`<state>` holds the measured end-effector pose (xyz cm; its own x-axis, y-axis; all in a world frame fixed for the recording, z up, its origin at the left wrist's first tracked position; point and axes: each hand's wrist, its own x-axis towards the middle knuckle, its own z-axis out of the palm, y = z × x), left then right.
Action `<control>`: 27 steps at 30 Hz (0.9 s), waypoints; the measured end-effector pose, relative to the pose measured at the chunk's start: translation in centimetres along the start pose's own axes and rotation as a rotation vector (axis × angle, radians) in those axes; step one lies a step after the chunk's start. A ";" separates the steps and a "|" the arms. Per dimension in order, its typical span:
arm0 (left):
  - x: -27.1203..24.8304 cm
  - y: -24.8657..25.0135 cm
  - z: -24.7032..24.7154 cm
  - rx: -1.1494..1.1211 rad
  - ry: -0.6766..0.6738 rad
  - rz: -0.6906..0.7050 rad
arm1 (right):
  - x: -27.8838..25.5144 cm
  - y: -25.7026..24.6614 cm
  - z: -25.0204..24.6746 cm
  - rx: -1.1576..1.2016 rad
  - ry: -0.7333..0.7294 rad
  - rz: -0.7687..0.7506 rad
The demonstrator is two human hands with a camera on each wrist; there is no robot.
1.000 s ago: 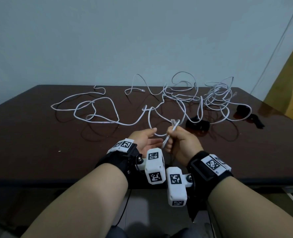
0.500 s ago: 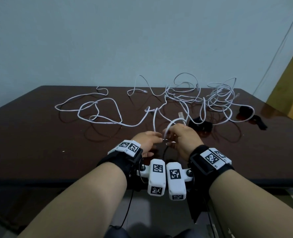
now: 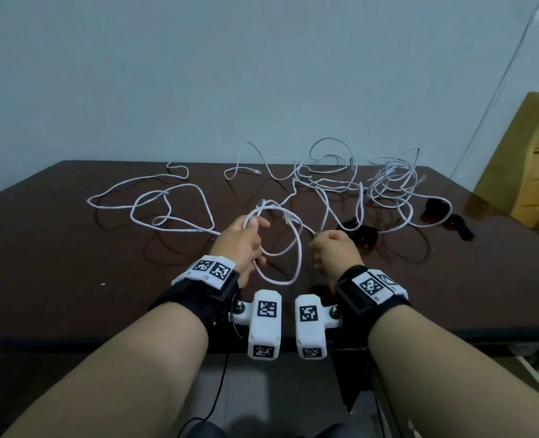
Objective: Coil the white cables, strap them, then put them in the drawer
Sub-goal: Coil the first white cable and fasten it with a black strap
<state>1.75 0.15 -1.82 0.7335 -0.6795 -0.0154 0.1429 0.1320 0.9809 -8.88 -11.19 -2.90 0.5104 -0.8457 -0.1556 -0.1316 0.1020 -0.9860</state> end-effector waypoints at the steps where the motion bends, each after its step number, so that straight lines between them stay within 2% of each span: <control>1: -0.1 0.4 -0.1 -0.041 -0.010 0.007 | -0.2 0.2 0.2 0.002 -0.056 0.013; 5: -0.3 1.0 -0.4 -0.158 -0.040 -0.016 | -1.7 -0.2 1.3 0.159 -0.282 0.015; 9: -0.4 1.2 -0.7 -0.248 0.010 -0.011 | -2.5 -1.2 2.0 0.234 -0.277 -0.016; 10: -0.4 1.3 -0.8 -0.269 0.029 -0.006 | -2.4 -1.1 2.0 0.217 -0.267 -0.057; 13: -0.2 1.3 -1.2 -0.280 0.074 0.000 | -2.4 -0.9 2.0 -0.054 -0.284 -0.258; 16: -0.1 0.9 -1.6 -0.216 0.080 -0.013 | -2.5 -0.9 2.4 -0.105 -0.321 -0.299; 22: -1.2 0.7 -2.4 -0.040 -0.089 -0.126 | -2.3 -1.1 3.2 -0.039 -0.320 -0.298; 27: -1.7 0.8 -2.9 -0.113 -0.226 -0.065 | -2.1 -0.9 3.7 0.007 -0.311 -0.266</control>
<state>2.56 3.48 -1.56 0.5548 -0.8317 -0.0218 0.2681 0.1539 0.9510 -6.66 -7.52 -1.92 0.7586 -0.6446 0.0955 0.0448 -0.0947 -0.9945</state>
